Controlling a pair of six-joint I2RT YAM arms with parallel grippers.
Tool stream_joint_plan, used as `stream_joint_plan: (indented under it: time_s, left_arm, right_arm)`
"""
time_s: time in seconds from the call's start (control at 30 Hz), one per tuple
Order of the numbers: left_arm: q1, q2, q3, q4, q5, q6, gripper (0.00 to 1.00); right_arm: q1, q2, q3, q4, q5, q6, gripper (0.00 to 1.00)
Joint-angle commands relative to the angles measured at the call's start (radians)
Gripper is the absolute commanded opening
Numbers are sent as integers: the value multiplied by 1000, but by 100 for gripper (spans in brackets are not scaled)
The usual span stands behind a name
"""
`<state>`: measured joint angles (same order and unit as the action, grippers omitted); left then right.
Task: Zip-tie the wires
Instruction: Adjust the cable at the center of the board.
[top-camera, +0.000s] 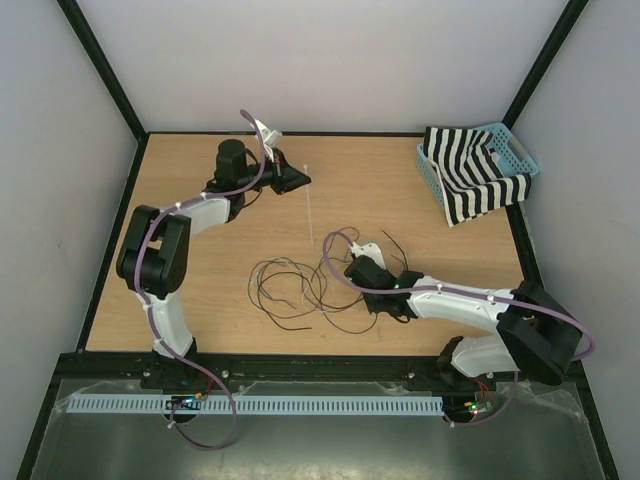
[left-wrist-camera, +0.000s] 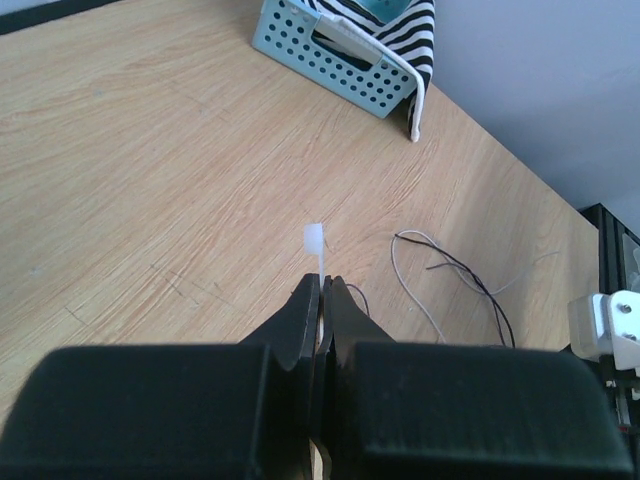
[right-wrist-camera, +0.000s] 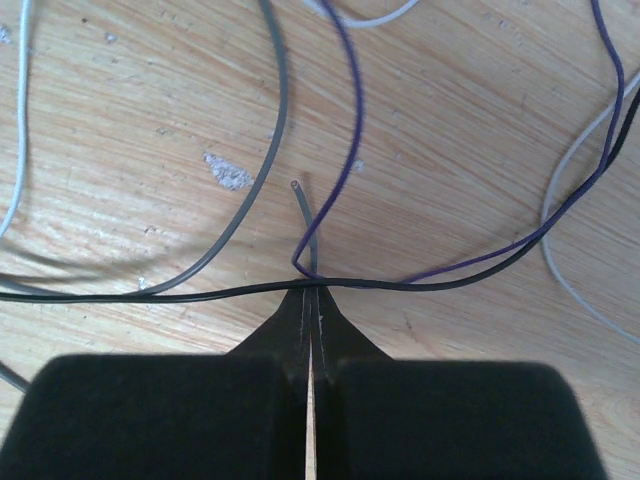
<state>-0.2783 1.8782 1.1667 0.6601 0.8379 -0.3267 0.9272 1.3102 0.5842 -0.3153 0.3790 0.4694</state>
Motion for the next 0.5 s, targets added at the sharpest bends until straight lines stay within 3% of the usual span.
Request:
stream_joint_plan:
  time_s: [0.0, 0.47]
  left_arm:
    - [-10, 27, 13, 104, 18, -11, 0]
    - [-9, -5, -39, 107, 95, 40, 0]
  right_arm:
    - [-17, 24, 45, -38, 41, -33, 0]
    - [-21, 27, 68, -36, 45, -54, 0]
